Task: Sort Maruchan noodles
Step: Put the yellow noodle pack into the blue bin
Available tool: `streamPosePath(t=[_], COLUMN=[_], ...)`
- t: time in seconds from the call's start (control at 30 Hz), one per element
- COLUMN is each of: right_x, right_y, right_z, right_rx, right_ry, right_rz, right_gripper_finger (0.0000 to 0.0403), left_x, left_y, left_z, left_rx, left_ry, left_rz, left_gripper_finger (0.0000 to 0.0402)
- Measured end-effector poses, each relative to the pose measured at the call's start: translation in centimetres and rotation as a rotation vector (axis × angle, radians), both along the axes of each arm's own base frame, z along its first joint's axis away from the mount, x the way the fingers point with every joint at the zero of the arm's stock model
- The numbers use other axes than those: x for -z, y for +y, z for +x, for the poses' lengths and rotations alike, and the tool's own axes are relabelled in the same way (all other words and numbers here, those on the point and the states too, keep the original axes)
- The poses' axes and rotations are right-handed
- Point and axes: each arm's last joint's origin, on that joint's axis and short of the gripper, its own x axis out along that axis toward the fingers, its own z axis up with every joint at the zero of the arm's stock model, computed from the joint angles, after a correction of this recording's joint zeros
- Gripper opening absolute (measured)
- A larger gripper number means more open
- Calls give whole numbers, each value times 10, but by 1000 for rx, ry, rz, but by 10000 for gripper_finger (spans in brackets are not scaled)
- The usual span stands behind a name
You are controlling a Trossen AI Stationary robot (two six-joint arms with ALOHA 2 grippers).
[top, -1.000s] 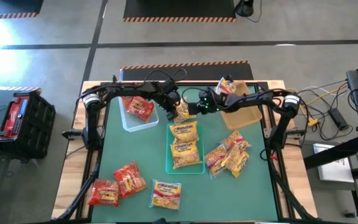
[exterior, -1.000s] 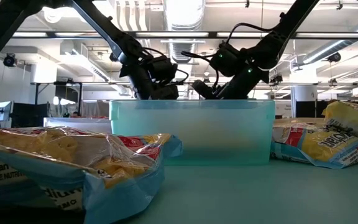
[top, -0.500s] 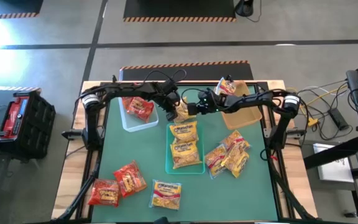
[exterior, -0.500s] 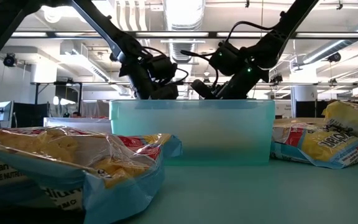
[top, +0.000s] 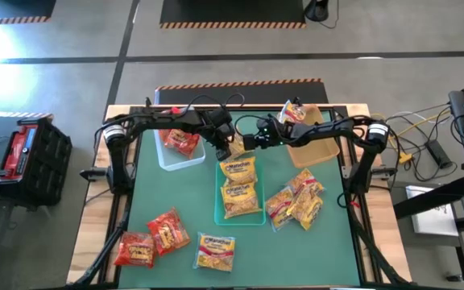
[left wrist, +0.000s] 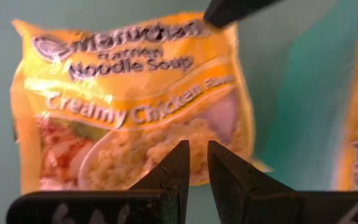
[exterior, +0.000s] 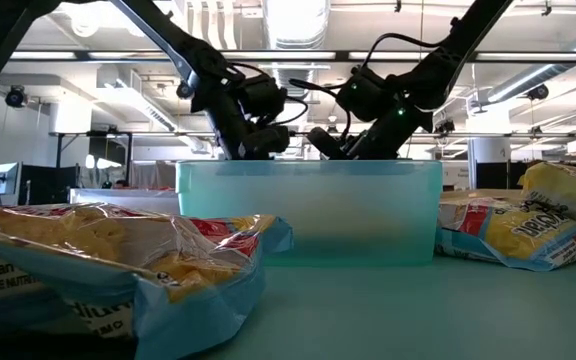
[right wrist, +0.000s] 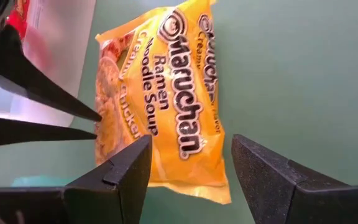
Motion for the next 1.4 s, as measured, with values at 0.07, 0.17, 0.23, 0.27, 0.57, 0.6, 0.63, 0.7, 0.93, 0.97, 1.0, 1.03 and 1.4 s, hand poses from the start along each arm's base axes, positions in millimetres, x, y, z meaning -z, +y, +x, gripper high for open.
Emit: streamPosePath(t=[0.07, 0.17, 0.23, 0.27, 0.57, 0.6, 0.63, 0.7, 0.93, 0.97, 1.0, 1.03, 1.4], right_x=[0, 1, 3, 3, -1, -2, -3, -3, -3, -3, -3, -3, 18], right_y=[-1, -1, -1, -1, -3, -3, -4, -5, -11, -11, -12, -12, -15], right_z=[0, 0, 0, 0, 5, 6, 6, 5, 2, 2, 2, 2, 13], right_rx=[9, 14, 14, 14, -29, -37, -41, -50, -50, -49, -47, -46, -93], right_ry=[5, 10, 15, 15, -51, -64, -67, -61, -52, -53, -54, -53, -150], right_rz=[-10, -13, -11, -11, -47, -55, -62, -75, -94, -94, -94, -94, -4], right_gripper_finger=[210, 210, 210, 210, 210, 210, 210, 210, 210, 210, 210, 210, 210], left_x=[6, 14, 19, 22, 34, 34, 35, 36, 37, 37, 37, 37, 39], left_y=[-2, -4, -5, -5, -6, -7, -7, -7, -7, -7, -7, -7, -8], left_z=[-2, -7, -9, -10, -15, -15, -16, -17, -18, -18, -18, -18, -20], left_rx=[-9, -30, -47, -61, -110, -111, -113, -120, -163, -164, -168, -174, -187], left_ry=[27, 29, 16, 7, -13, -11, -8, 1, 10, 10, 10, 10, 19], left_rz=[14, 28, 31, 29, 21, 20, 18, 16, -10, -11, -13, -16, -24], left_gripper_finger=[40, 40, 40, 40, 40, 40, 40, 40, 40, 40, 40, 40, 40])
